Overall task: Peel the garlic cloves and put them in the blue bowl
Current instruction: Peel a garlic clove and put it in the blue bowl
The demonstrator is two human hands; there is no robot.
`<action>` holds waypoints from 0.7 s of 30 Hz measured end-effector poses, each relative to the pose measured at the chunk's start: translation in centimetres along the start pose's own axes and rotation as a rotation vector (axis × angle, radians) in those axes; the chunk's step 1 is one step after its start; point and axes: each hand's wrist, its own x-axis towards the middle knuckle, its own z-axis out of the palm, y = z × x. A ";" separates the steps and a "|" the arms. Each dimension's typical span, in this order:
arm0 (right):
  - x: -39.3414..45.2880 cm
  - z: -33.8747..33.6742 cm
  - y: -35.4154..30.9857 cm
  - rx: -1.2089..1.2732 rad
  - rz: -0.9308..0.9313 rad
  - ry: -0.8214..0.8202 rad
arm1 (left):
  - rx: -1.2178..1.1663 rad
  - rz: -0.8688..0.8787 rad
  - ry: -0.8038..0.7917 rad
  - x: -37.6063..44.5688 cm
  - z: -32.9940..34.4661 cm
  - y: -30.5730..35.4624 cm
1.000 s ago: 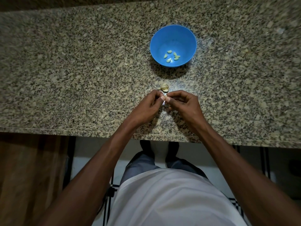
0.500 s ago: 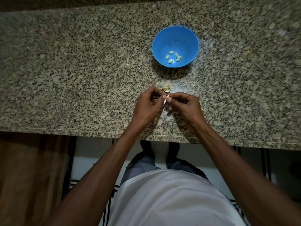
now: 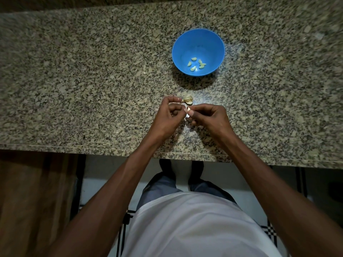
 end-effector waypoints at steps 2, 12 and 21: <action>-0.1 0.1 -0.1 -0.010 -0.014 0.001 | -0.027 -0.026 -0.014 0.1 -0.1 0.0; 0.0 0.1 0.1 -0.016 -0.029 0.001 | -0.189 -0.171 -0.071 0.1 -1.0 0.7; -0.1 -0.4 0.1 -0.026 -0.034 -0.072 | -0.100 -0.169 -0.102 0.1 -0.9 0.9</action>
